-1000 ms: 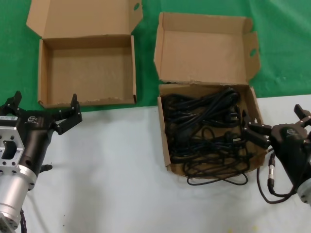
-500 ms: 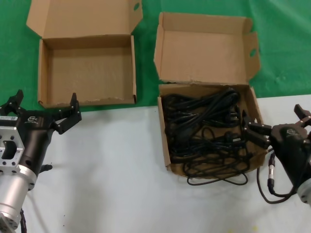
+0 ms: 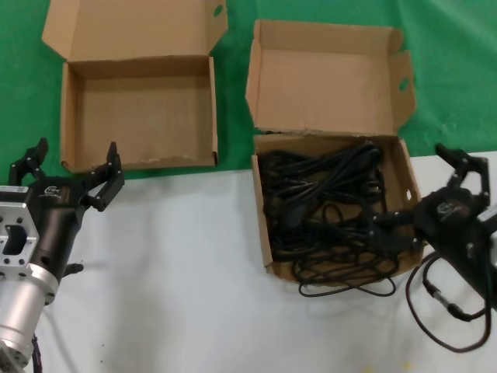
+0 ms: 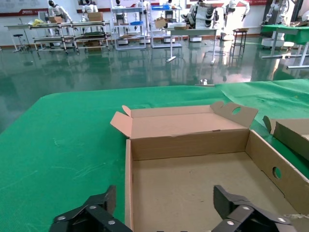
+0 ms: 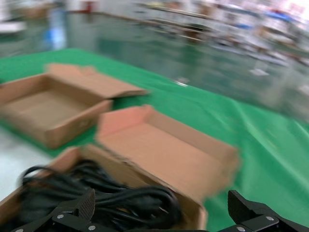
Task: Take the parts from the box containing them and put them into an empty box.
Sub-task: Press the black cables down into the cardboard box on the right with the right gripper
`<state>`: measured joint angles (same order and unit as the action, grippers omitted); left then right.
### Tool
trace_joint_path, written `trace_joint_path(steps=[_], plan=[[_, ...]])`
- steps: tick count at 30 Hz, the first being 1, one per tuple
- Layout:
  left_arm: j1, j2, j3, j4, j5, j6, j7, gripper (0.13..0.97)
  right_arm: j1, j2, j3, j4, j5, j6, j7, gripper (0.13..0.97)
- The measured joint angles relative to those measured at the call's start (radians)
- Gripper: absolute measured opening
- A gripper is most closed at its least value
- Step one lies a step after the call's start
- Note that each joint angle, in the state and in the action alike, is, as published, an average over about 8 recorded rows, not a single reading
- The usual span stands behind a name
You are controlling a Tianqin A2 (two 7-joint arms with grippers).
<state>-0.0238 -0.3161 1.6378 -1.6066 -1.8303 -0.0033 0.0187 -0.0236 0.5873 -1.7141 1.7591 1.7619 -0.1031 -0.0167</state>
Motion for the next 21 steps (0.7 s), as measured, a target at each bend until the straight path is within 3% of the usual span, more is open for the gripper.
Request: trace_joint_path(steps=[11,18,21], plan=[[0.000,0.000,0.000,0.000,0.000,0.000,0.000,0.604,0.199,0.221,-0.108,0.020,-0.203,-0.286,-0.216,0.966],[0.000,0.000,0.000,0.000,0.000,0.000,0.000,0.417,0.384,0.233,-0.206,-0.030,-0.310,-0.459,-0.319,0.966],[0.000,0.000,0.000,0.000,0.000,0.000,0.000,0.378,0.458,0.215,-0.248,-0.062,-0.362,-0.519,-0.342,0.966]])
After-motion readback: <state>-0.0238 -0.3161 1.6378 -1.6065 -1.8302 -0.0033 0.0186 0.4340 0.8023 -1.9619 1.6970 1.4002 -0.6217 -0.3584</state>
